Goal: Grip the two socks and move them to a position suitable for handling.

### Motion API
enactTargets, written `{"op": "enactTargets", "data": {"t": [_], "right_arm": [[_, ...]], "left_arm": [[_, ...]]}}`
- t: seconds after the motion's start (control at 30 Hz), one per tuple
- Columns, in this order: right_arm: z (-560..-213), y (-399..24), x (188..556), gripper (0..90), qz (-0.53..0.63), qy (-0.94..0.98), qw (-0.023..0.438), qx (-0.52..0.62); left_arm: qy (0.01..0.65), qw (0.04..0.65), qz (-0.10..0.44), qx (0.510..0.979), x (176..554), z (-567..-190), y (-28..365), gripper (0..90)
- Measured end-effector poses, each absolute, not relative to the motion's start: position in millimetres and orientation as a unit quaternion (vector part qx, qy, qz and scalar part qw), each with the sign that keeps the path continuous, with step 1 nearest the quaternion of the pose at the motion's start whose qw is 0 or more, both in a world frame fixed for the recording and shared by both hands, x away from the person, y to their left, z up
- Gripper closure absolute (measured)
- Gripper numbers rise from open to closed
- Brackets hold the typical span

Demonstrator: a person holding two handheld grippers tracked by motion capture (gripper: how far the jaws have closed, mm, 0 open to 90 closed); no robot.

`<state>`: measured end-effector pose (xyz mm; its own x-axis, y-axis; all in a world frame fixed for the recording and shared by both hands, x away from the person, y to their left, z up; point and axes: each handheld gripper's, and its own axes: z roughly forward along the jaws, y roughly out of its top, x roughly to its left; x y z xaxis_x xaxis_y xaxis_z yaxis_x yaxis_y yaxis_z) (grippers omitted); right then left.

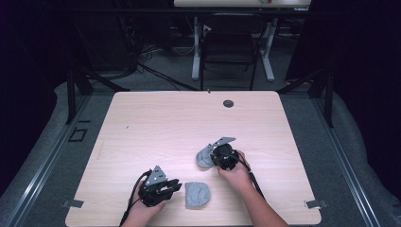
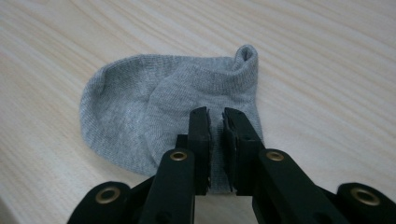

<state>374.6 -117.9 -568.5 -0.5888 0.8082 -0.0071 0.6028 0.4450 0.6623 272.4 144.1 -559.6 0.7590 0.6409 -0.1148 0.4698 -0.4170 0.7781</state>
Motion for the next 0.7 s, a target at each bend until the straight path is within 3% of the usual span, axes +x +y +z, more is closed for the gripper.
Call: {"op": "enactTargets", "data": {"t": [0.7], "right_arm": [[-571.9, -92.7, 339.7, 77.9, 0.326, 0.819, 0.168, 0.441]], "left_arm": [[0.335, 0.425, 0.104, 0.834, 271.9, -561.6, 142.7, 76.2]]}}
